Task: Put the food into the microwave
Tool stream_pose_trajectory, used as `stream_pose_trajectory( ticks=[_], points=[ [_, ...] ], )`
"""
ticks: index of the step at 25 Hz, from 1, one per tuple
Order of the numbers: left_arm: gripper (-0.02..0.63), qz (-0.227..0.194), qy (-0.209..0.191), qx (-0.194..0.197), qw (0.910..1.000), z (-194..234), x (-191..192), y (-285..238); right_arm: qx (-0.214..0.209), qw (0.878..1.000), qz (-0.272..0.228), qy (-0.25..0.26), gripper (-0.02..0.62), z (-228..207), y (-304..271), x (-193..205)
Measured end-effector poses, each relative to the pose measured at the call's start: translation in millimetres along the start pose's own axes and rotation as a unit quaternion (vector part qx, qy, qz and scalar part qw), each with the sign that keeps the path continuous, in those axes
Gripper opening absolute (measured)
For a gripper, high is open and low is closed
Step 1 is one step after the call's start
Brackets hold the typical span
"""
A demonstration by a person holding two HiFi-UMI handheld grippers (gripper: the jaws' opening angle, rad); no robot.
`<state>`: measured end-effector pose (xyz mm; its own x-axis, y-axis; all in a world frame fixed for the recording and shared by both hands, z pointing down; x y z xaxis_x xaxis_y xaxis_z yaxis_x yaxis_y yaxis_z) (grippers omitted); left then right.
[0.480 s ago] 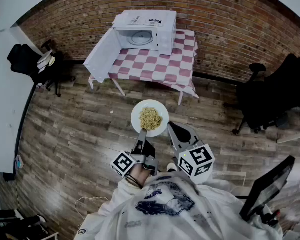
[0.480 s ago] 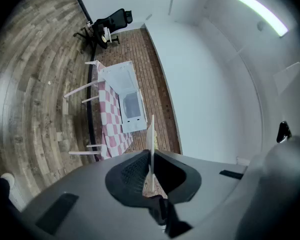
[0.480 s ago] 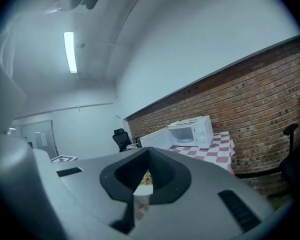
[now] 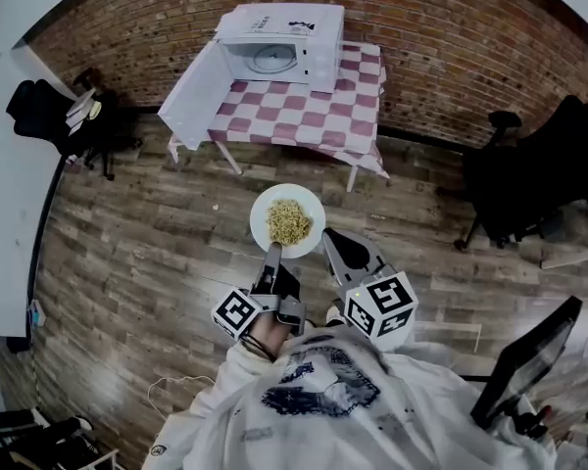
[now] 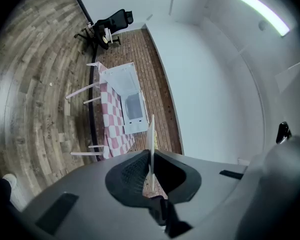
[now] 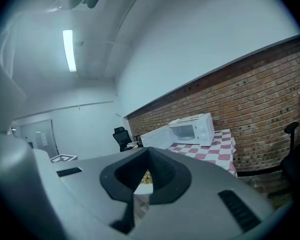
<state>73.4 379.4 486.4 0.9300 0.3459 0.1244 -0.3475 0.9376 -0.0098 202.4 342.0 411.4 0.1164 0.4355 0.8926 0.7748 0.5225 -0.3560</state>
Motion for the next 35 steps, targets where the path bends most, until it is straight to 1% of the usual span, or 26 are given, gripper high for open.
stream_pose_trajectory(
  ticks=[2,9,12,16,18,22,27,32,35],
  points=[
    [0.028,0.0,0.007,0.005,1.0,-2,2,0,-0.003,1.0,-0.002,-0.001,0.012,1,1,0],
    [0.028,0.001,0.004,0.005,1.0,-5,11,-1,-0.012,1.0,-0.007,-0.001,0.012,0,9,0],
    [0.028,0.0,-0.004,-0.005,1.0,-3,16,-1,-0.017,1.0,-0.007,-0.002,0.012,-4,13,2],
    [0.028,-0.011,-0.005,-0.002,0.9999,-7,25,-6,-0.026,1.0,-0.008,-0.002,0.012,-13,20,3],
    [0.028,-0.015,-0.006,-0.011,0.9998,-3,30,-6,-0.029,1.0,-0.008,-0.004,0.012,-19,22,5],
    [0.028,-0.021,-0.004,-0.004,0.9998,-7,36,-7,-0.034,0.999,-0.007,-0.009,0.012,-26,25,9],
    [0.028,-0.032,-0.01,-0.004,0.9994,-7,27,-10,-0.037,0.999,-0.008,-0.008,0.012,-30,20,6],
    [0.028,-0.025,-0.003,0.0,0.9997,2,17,-23,-0.033,0.999,0.001,-0.007,0.012,-36,3,7],
    [0.028,-0.023,0.003,0.003,0.9997,9,2,-34,-0.026,1.0,0.006,-0.007,0.012,-42,-14,3]
  ],
)
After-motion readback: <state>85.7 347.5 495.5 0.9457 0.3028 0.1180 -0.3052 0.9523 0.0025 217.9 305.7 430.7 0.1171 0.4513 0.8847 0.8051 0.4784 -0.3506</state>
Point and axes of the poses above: the fingertips, and each gripper's own axes: y backward along the fingers, z to its left, x out of its underside, the point moved 3 cm from there along y, backward along the fingers, and after that the axes turned 12 degrees about z, right-handed, at the moved point
